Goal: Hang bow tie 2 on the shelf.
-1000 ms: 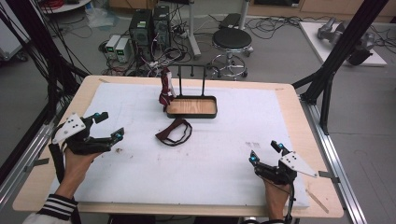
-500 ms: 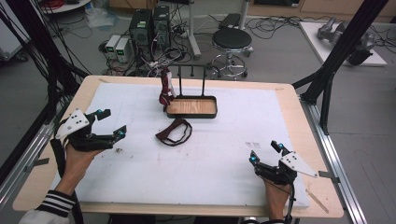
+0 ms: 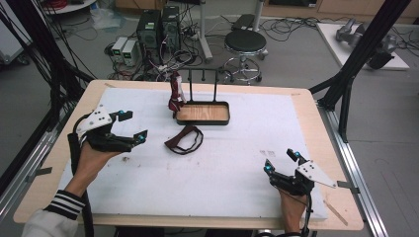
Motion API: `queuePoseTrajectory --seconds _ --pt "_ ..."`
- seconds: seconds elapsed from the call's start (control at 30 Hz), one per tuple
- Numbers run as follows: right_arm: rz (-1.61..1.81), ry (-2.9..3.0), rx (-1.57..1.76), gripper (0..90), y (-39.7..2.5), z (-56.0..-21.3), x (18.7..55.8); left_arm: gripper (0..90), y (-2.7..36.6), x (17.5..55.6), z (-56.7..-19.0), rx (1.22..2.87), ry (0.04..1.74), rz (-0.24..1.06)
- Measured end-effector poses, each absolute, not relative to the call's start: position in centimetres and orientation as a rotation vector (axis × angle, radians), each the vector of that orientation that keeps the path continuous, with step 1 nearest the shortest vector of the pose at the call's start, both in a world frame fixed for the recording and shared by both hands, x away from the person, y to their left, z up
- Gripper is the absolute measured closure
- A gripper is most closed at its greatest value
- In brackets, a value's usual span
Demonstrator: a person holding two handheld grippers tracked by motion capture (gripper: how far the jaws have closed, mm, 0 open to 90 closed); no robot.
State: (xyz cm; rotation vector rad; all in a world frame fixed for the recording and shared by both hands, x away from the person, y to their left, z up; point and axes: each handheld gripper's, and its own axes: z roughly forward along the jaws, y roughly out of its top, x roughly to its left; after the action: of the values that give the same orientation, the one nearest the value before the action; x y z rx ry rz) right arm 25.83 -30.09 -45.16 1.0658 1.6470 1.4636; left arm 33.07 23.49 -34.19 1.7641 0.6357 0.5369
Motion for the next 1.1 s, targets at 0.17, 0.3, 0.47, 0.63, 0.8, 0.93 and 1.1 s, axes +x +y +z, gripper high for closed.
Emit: queuePoseTrajectory --seconds 0.17,0.3,0.47,0.63,0.8,0.93,1.1 --pt "1.465 1.647 1.065 10.7 -30.1 -45.2 25.8 14.0 22.4 33.7 -33.7 1.786 0.627 0.495" --pt "1.468 1.647 1.067 10.7 -30.1 -45.2 25.8 14.0 21.6 34.0 -33.6 1.819 0.625 0.484" --pt "1.467 1.647 1.069 10.7 -30.1 -45.2 25.8 14.0 20.2 34.9 -33.3 1.898 0.644 0.441" --pt "1.472 1.649 1.07 10.7 -30.2 -45.2 25.8 14.2 18.9 35.5 -33.6 1.953 0.656 0.412" --pt "1.477 1.648 1.074 10.7 -30.1 -45.2 25.8 14.3 18.0 36.1 -34.1 2.004 0.684 0.389" --pt "1.478 1.647 1.072 10.7 -30.1 -45.2 25.8 14.4 17.2 36.4 -34.5 2.041 0.702 0.364" --pt "1.479 1.647 1.07 10.7 -30.2 -45.2 25.8 14.8 16.1 37.0 -35.2 2.085 0.713 0.356"
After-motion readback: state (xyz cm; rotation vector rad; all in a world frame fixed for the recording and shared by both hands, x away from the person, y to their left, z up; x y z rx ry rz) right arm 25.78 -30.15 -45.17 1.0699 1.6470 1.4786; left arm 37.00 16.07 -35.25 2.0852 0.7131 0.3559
